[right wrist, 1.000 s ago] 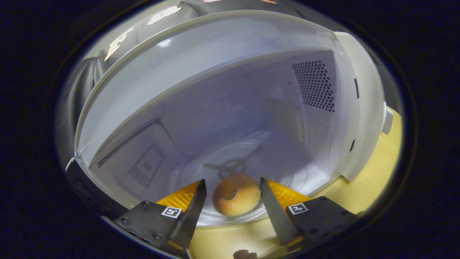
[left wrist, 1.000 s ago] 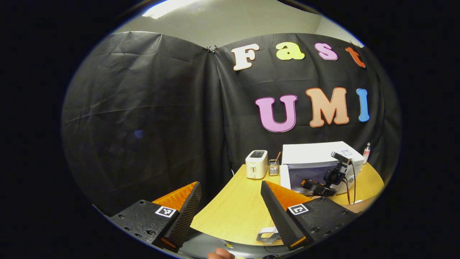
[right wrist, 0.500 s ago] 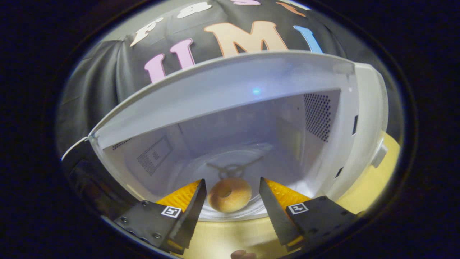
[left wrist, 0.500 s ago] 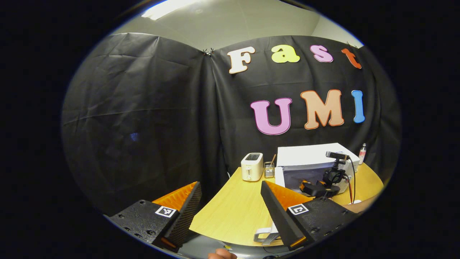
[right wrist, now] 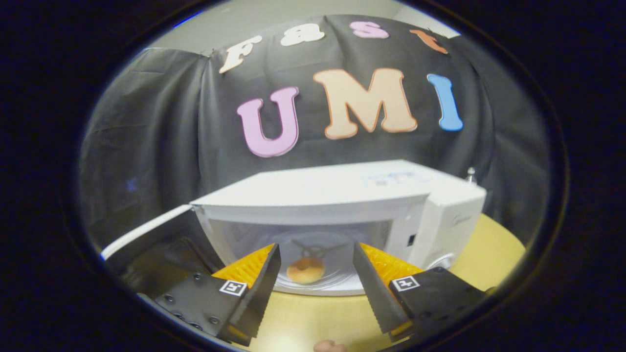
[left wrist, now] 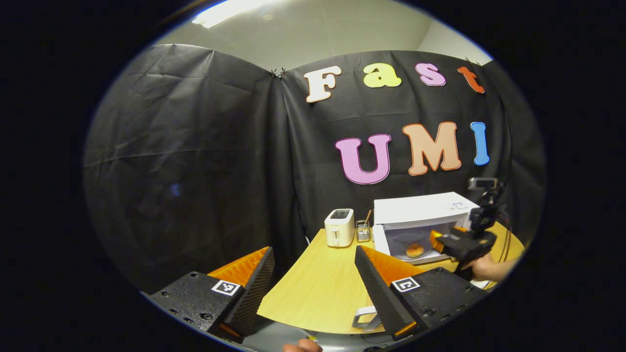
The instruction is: Open the microwave oven with the left hand, put the food in, and close the microwave oven.
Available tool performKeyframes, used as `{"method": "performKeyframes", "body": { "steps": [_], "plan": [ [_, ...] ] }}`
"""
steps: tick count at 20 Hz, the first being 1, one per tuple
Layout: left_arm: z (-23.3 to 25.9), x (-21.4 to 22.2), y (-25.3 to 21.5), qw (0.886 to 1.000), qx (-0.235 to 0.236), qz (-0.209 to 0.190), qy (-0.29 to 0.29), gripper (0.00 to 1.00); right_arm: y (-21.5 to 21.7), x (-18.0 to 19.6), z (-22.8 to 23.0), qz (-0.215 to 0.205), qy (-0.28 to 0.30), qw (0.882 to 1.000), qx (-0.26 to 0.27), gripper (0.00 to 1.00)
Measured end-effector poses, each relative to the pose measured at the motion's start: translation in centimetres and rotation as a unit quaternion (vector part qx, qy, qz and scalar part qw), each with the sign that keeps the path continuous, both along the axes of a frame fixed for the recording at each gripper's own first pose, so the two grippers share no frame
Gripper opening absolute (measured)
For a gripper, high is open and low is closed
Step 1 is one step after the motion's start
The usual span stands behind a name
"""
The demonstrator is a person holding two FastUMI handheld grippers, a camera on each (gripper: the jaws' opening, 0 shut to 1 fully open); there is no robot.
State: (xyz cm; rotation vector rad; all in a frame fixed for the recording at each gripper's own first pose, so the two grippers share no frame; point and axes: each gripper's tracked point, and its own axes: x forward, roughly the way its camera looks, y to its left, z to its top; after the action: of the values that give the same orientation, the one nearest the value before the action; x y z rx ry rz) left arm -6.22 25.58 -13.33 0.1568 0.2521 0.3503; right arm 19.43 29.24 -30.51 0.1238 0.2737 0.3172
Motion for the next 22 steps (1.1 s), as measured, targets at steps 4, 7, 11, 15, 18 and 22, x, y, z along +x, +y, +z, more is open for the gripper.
{"method": "performKeyframes", "body": {
  "steps": [4,7,11,15,18,22],
  "plan": [
    [-1.5,-0.4,1.2,1.0,-0.009,-0.007,0.004,0.97,-4.7,-0.7,7.8,-0.015,-0.049,0.998,-0.025,0.91],
    [-2.9,-0.5,1.5,0.999,-0.019,-0.028,0.01,0.95,-8.4,-1.7,14.2,-0.043,-0.076,0.996,-0.011,0.82],
    [-5.6,-0.5,1.8,0.998,-0.049,-0.039,0.028,0.82,-13.4,-4.4,20.1,-0.084,-0.083,0.993,0.011,0.91],
    [-8.8,-0.2,1.9,0.994,-0.076,-0.057,0.053,0.71,-17.2,-8.1,25.2,-0.102,-0.118,0.988,-0.001,0.91],
    [-11.7,-0.2,1.6,0.988,-0.114,-0.069,0.08,0.51,-19.2,-11.9,28.4,-0.109,-0.13,0.986,-0.01,0.82],
    [-15.7,0.4,0.9,0.98,-0.13,-0.09,0.117,0.32,-21.8,-15.6,32.4,-0.119,-0.156,0.98,-0.019,0.82]
  ]
}}
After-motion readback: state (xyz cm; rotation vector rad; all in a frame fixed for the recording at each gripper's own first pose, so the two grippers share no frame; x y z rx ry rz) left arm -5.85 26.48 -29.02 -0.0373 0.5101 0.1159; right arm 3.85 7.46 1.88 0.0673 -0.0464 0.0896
